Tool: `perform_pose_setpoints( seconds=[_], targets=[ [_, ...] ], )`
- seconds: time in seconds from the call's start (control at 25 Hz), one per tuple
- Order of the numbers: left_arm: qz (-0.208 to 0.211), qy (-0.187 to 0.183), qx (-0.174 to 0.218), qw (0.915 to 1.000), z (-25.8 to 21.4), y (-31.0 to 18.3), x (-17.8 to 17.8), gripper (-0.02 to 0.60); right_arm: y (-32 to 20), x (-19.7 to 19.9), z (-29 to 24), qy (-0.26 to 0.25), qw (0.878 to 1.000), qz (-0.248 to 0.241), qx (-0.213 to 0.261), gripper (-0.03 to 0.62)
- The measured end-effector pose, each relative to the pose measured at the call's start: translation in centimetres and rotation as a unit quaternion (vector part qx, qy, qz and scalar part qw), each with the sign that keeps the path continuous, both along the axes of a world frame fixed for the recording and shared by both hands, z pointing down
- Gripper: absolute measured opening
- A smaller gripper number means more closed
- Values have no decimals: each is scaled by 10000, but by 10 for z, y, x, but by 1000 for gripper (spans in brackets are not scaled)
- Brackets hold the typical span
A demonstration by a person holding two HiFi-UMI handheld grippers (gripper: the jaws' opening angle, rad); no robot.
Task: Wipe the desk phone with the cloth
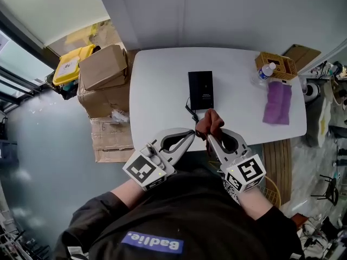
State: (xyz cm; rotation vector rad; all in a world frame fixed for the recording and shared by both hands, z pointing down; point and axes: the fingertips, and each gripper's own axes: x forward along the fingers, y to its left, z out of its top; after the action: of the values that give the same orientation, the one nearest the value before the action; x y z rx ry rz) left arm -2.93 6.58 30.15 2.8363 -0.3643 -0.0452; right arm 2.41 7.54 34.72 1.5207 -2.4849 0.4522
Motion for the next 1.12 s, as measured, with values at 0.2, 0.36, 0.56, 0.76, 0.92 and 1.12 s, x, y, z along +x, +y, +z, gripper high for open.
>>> perform_pose_setpoints(
  seconds=[0.2,0.36,0.56,0.76,0.92,1.12],
  targets=[
    [-56,34,-25,10000,6,-30,6,15,-34,9,8,27,10000,56,-58,69],
    [-269,8,-116,9996,12,-52,16,15,-61,19,16,-1,9998,-141,-111,69],
    [-610,-34,-178,9980,20,-78,33,15,-94,34,27,28,9987,-468,-206,69],
    [-952,-108,-223,9952,33,-103,47,15,-127,50,42,97,9973,-688,-246,69],
    [-1221,-227,-301,9918,49,-124,54,15,-156,61,61,134,9961,-812,-327,69],
    [-1557,-338,-467,9861,70,-149,55,15,-192,68,84,179,9945,-931,-435,69]
  ],
)
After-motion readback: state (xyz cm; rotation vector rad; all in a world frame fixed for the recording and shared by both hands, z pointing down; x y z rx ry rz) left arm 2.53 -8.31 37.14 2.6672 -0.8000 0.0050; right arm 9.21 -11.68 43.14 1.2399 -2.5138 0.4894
